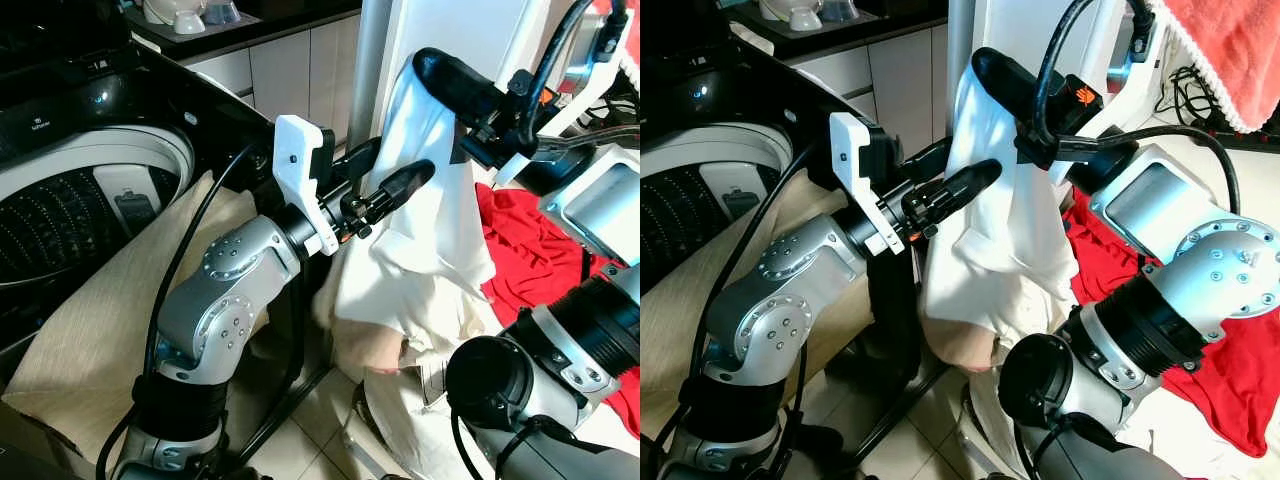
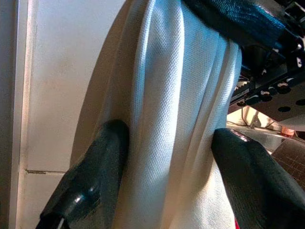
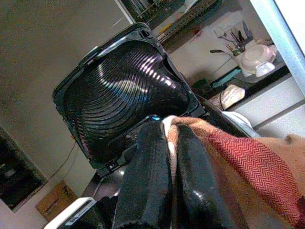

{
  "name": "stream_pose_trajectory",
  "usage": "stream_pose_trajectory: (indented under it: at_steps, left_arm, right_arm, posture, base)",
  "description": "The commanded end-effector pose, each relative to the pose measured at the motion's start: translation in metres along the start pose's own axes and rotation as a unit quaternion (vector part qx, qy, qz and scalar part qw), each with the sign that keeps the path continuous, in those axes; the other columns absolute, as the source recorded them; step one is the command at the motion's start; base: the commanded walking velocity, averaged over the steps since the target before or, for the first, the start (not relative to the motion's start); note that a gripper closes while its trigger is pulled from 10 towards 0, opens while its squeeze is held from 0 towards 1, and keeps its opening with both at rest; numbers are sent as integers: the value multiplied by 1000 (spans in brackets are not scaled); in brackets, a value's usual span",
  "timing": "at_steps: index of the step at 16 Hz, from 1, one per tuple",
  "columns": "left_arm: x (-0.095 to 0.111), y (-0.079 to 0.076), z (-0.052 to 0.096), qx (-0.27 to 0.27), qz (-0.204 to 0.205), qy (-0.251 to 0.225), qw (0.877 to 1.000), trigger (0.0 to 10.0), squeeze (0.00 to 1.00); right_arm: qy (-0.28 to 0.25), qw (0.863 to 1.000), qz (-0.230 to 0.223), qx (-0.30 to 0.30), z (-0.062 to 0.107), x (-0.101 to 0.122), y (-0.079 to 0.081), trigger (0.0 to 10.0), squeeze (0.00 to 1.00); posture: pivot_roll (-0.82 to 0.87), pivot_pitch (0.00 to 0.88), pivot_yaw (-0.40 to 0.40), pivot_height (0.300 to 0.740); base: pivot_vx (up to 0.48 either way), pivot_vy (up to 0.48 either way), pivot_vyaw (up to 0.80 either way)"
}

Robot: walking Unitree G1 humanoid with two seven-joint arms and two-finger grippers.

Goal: Clothes washing

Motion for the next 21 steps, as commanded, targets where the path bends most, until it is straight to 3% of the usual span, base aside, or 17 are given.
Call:
stream_pose_trajectory:
  at_steps: [1,13,14,15,16,18,19,20,21]
  left_arm:
    - [-5,1,0,-2,10,8,1000,0,0]
    - [2,11,4,18,19,-5,1000,0,0]
    - [5,15,4,27,17,-14,999,0,0]
    - [8,17,4,34,18,-22,999,0,0]
    - [20,27,5,56,8,-44,997,0,0]
    - [60,54,14,113,-27,-104,988,0,0]
    - [69,59,17,124,-35,-115,985,0,0]
    - [100,72,25,149,-72,-147,975,0,0]
    - [127,81,33,168,-106,-173,965,0,0]
  right_arm:
    - [-8,1000,15,16,-1,7,11,0,0]
    - [-8,1000,15,11,0,8,10,0,0]
    - [-3,999,32,8,1,9,11,1451,0]
    - [0,999,44,5,1,9,10,10000,0]
    - [2,999,43,7,2,7,10,10000,1000]
    - [-6,999,44,9,6,9,9,10000,1000]
    - [-8,999,47,8,7,10,9,10000,1000]
    - [-17,997,70,-7,10,14,7,10000,1000]
    - [-20,996,88,-14,13,16,7,10000,0]
  posture:
    - [-96,0,-29,740]
    - [-91,0,-17,740]
    - [-91,0,-17,740]
    - [-91,0,-17,740]
    - [-91,0,-17,740]
    - [-85,0,-20,740]
    - [-85,0,-20,740]
    - [-85,0,-17,740]
    - [-84,0,-16,740]
  base:
    - [0,0,0]
    - [0,0,0]
    - [0,0,0]
    - [0,0,0]
    - [0,0,0]
    - [0,0,0]
    - [0,0,0]
    - [0,0,0]
    - [0,0,0]
Point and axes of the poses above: a point about 5 cm out from each wrist's last joint towards the gripper, its own z axis pointing back from the gripper into the wrist, its own x axis along the axis of the wrist's last joint, y = z × x, the point moved 6 cm from there along -z, pointing out of the wrist towards the gripper, and after that the axes turned 6 degrees about z, right-handed, at the moved point
